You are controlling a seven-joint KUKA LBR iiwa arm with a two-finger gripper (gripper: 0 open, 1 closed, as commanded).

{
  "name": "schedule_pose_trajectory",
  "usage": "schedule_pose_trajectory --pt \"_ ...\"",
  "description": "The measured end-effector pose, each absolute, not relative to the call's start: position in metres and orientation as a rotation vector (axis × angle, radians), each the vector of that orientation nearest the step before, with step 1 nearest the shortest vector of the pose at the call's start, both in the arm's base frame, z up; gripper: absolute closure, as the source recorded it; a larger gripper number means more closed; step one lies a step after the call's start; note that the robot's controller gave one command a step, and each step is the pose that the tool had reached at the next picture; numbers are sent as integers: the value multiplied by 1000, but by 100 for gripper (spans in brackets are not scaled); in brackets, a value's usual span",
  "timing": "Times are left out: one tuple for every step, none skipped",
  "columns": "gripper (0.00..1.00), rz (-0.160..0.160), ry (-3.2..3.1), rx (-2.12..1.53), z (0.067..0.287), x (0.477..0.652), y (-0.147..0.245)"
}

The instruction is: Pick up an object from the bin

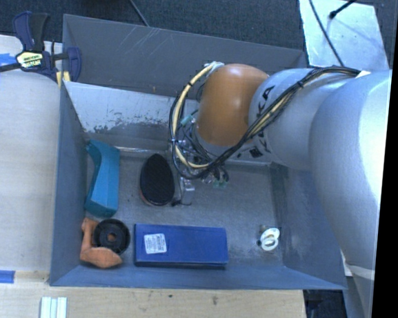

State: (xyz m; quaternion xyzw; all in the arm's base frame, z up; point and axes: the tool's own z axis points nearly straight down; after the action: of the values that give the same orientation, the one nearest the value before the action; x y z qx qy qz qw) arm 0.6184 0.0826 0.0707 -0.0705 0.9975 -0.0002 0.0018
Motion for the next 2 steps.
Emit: schedule_pose_trajectory --pt "0 0 3137 -119 71 624 113" --pt "100 1 3134 -168 70 593 114"
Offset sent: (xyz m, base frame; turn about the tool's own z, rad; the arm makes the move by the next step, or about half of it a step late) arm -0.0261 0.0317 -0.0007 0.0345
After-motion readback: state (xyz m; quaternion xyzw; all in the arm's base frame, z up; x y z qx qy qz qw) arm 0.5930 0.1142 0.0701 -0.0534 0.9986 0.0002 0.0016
